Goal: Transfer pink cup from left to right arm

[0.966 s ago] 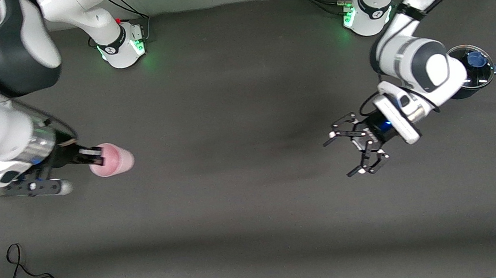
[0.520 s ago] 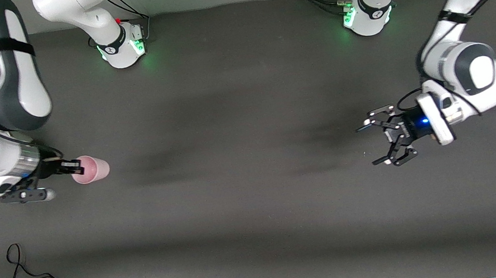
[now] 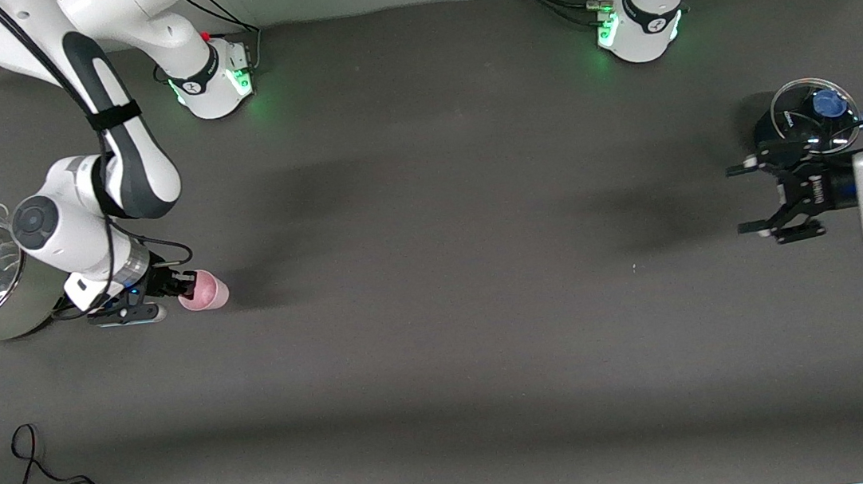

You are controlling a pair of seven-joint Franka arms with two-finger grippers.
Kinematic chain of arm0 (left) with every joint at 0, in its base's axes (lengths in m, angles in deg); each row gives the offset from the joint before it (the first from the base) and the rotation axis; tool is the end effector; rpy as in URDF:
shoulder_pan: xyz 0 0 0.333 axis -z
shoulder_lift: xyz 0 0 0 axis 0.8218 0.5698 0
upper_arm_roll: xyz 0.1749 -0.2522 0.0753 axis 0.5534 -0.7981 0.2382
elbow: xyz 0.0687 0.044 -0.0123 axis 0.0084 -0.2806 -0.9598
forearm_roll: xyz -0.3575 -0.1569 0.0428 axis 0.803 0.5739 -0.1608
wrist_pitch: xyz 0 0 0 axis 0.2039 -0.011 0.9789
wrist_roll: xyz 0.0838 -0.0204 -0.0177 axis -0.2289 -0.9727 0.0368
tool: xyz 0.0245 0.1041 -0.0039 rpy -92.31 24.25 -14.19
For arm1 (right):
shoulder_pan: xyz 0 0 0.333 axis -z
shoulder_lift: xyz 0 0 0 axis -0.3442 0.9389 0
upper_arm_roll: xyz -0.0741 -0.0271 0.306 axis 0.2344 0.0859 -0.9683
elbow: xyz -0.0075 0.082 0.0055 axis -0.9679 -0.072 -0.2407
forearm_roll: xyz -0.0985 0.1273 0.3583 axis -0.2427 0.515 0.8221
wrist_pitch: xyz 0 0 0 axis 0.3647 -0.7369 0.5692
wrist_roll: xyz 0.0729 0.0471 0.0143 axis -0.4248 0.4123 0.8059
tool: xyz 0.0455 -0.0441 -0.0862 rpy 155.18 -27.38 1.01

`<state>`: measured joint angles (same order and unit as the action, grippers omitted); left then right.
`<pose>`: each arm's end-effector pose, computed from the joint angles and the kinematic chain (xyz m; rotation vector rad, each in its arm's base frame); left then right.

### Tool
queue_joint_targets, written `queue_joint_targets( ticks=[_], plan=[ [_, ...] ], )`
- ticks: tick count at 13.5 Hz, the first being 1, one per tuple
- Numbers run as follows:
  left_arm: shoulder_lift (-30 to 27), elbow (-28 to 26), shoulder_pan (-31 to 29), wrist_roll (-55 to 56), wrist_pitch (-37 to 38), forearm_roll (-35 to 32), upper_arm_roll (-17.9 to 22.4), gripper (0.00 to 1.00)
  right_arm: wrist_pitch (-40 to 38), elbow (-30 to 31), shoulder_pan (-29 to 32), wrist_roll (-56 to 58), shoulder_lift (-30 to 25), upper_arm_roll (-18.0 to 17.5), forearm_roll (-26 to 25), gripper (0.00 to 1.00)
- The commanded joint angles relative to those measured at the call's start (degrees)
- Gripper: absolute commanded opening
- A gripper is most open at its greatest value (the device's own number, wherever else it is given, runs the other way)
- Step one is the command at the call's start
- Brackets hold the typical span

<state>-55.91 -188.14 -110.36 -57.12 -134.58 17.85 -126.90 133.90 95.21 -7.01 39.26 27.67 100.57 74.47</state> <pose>0.5875 0.0742 0.4276 1.9583 -0.9340 0.3320 0.5353 0.0074 0.2652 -3.1361 0.0631 -0.0873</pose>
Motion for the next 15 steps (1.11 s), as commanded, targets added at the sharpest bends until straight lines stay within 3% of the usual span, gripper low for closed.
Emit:
queue_joint_targets(
  ticks=[1, 2, 3, 6, 9, 13, 15],
  plan=[
    [-0.62, 6.0, 0.95, 12.19, 5.44, -7.52, 0.27, 0.99, 4.44, 1.56, -0.19, 1.66, 1.55, 0.13, 0.17, 0.0],
    [-0.89, 7.85, 1.48, 14.57, 6.5, -10.85, 0.27, 0.99, 4.18, 1.56, -0.19, 1.58, 1.2, 0.04, 0.17, 0.4],
    [-1.32, 9.95, 1.92, 17.2, 8.08, -14.89, -0.17, 0.99, 3.92, 1.56, -0.19, 1.58, 0.24, 0.13, 0.26, 0.98],
    [-2.03, 14.7, 5.08, 31.33, 11.86, -24.83, -0.52, 0.99, -1.17, 1.12, -0.19, 1.14, -4.23, 0.22, 0.26, 1.0],
    [-4.13, 16.74, 7.8, 40.67, 11.53, -31.08, -0.61, 0.99, -10.81, -1.06, -0.19, 0.79, -12.31, 0.31, 0.17, 1.0],
    [-6.25, 17.27, 12.29, 59.03, 12.13, -39.53, -0.7, 0.99, -34.34, -17.29, 0.16, -3.34, -15.15, 0.57, -0.8, 1.0],
    [-6.34, 18.32, 13.25, 60.38, 12.49, -42.34, -0.7, 0.99, -43.59, -25.29, 0.25, -3.43, -15.15, 1.09, -2.98, 1.0]
  ],
)
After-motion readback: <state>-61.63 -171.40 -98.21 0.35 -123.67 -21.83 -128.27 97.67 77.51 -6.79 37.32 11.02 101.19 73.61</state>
